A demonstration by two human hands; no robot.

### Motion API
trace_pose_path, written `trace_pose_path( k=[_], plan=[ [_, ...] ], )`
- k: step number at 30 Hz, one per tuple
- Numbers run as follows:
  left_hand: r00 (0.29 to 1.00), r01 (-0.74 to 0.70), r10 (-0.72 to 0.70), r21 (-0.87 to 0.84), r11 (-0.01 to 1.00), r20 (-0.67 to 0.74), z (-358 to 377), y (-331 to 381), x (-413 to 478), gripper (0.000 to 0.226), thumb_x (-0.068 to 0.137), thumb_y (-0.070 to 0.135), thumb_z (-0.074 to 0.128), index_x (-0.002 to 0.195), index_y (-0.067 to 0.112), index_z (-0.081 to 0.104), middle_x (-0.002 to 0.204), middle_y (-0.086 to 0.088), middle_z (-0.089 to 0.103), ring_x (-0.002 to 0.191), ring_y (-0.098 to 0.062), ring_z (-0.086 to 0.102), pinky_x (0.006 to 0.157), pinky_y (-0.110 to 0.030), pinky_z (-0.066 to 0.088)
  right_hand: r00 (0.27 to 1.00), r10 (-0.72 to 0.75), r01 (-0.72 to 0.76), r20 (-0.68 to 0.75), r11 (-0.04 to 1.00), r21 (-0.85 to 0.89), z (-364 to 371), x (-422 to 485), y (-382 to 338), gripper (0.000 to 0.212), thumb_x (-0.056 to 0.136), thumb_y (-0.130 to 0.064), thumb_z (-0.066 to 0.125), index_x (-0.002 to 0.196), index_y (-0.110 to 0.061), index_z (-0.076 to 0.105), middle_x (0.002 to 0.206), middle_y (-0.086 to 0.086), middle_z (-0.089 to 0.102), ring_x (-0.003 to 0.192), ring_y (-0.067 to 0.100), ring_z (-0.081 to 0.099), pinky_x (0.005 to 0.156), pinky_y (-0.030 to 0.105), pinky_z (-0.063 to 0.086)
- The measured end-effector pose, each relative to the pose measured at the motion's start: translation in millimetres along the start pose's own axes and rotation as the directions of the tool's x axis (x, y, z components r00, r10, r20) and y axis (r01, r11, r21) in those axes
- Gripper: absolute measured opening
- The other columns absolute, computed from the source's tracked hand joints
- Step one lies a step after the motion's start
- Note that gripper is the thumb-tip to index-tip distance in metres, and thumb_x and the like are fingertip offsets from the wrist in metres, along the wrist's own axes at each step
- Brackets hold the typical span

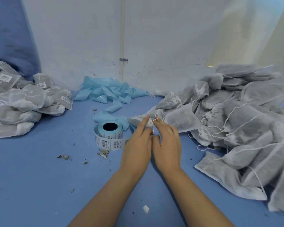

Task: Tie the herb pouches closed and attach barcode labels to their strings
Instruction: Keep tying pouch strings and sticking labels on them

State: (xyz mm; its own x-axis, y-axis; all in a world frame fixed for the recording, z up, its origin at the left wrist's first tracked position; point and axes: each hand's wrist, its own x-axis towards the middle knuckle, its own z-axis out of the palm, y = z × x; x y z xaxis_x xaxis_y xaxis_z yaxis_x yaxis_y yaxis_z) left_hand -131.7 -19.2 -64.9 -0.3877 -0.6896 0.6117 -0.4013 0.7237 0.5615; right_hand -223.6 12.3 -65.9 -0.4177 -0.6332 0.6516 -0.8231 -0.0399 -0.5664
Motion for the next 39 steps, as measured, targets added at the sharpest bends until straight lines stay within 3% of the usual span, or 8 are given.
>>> trace_pose_path(
  k=[4, 10, 15, 18, 22, 28, 34, 39],
  plan=[
    [1.0, 0.0, -0.003, -0.213, 0.977, -0.012, 2, -2, 1, 0.014, 0.097, 0.005, 0.046, 0.099, 0.004, 0.06, 0.123, 0.007, 0.042, 0.097, 0.015, 0.044, 0.084, -0.003, 0.033, 0.996, 0.052, -0.04, -0.076, 0.987, 0.153, 1, 0, 0, 0.032, 0.091, -0.008, 0.055, 0.118, -0.022, 0.066, 0.111, -0.016, 0.064, 0.105, 0.003, 0.045, 0.082, 0.002, 0.031],
    [0.997, 0.051, -0.026, -0.366, 0.929, 0.073, 4, -1, 3, 0.011, 0.094, 0.0, 0.05, 0.096, 0.005, 0.059, 0.109, 0.011, 0.043, 0.104, 0.009, 0.045, 0.091, -0.006, 0.034, 0.966, 0.187, -0.086, -0.18, 0.885, 0.458, -5, 1, -5, 0.04, 0.09, -0.009, 0.063, 0.093, -0.048, 0.061, 0.091, -0.042, 0.059, 0.096, 0.007, 0.058, 0.083, 0.023, 0.047],
    [0.991, 0.111, -0.078, -0.343, 0.933, 0.11, 4, -1, 4, 0.012, 0.095, 0.004, 0.048, 0.092, 0.012, 0.056, 0.097, 0.003, 0.049, 0.089, -0.009, 0.051, 0.082, -0.009, 0.036, 0.94, 0.315, -0.193, -0.129, 0.805, 0.561, -3, 4, 1, 0.034, 0.085, -0.009, 0.069, 0.085, -0.043, 0.068, 0.084, -0.026, 0.069, 0.09, 0.008, 0.063, 0.078, 0.018, 0.048],
    [0.975, 0.217, -0.18, -0.407, 0.887, 0.127, 5, -2, 4, 0.012, 0.097, 0.008, 0.045, 0.09, 0.011, 0.054, 0.095, -0.002, 0.056, 0.089, -0.021, 0.056, 0.085, -0.028, 0.048, 0.923, 0.384, -0.286, -0.018, 0.716, 0.637, -4, 7, 4, 0.025, 0.082, -0.011, 0.073, 0.079, -0.036, 0.073, 0.084, -0.016, 0.073, 0.083, 0.002, 0.066, 0.074, 0.012, 0.047],
    [0.947, 0.306, -0.307, -0.553, 0.775, 0.094, 4, -1, 5, 0.017, 0.102, 0.016, 0.038, 0.089, 0.021, 0.048, 0.092, 0.002, 0.062, 0.087, -0.014, 0.064, 0.078, -0.034, 0.056, 0.927, 0.363, -0.32, 0.095, 0.631, 0.707, -5, 10, 4, 0.026, 0.08, -0.009, 0.074, 0.071, -0.033, 0.076, 0.083, -0.014, 0.074, 0.083, -0.002, 0.068, 0.073, 0.009, 0.047],
    [0.938, 0.287, -0.344, -0.454, 0.844, -0.046, 4, -6, 5, 0.014, 0.102, 0.026, 0.036, 0.09, 0.03, 0.041, 0.08, 0.01, 0.06, 0.072, -0.009, 0.063, 0.067, -0.043, 0.052, 0.98, 0.154, -0.199, 0.126, 0.778, 0.597, -7, 6, -2, 0.026, 0.08, -0.01, 0.074, 0.069, -0.033, 0.074, 0.078, -0.017, 0.073, 0.084, -0.005, 0.063, 0.076, 0.014, 0.046],
    [0.957, 0.228, -0.259, -0.212, 0.95, -0.132, 3, -6, 1, 0.018, 0.101, 0.031, 0.036, 0.084, 0.037, 0.04, 0.087, 0.011, 0.052, 0.068, -0.006, 0.058, 0.062, -0.029, 0.042, 0.997, 0.046, -0.065, 0.07, 0.948, 0.311, -2, 3, 0, 0.008, 0.081, -0.019, 0.074, 0.075, -0.025, 0.076, 0.081, -0.015, 0.071, 0.095, 0.006, 0.054, 0.083, 0.016, 0.038],
    [0.962, 0.215, -0.268, -0.469, 0.856, -0.048, 1, 0, 2, 0.023, 0.1, 0.013, 0.043, 0.084, 0.029, 0.046, 0.073, 0.008, 0.06, 0.061, -0.001, 0.058, 0.056, -0.011, 0.042, 0.988, 0.144, -0.153, 0.052, 0.917, 0.368, 3, 2, -2, 0.01, 0.079, -0.011, 0.074, 0.075, -0.018, 0.069, 0.087, -0.008, 0.062, 0.088, 0.008, 0.056, 0.076, 0.016, 0.043]
  ],
)
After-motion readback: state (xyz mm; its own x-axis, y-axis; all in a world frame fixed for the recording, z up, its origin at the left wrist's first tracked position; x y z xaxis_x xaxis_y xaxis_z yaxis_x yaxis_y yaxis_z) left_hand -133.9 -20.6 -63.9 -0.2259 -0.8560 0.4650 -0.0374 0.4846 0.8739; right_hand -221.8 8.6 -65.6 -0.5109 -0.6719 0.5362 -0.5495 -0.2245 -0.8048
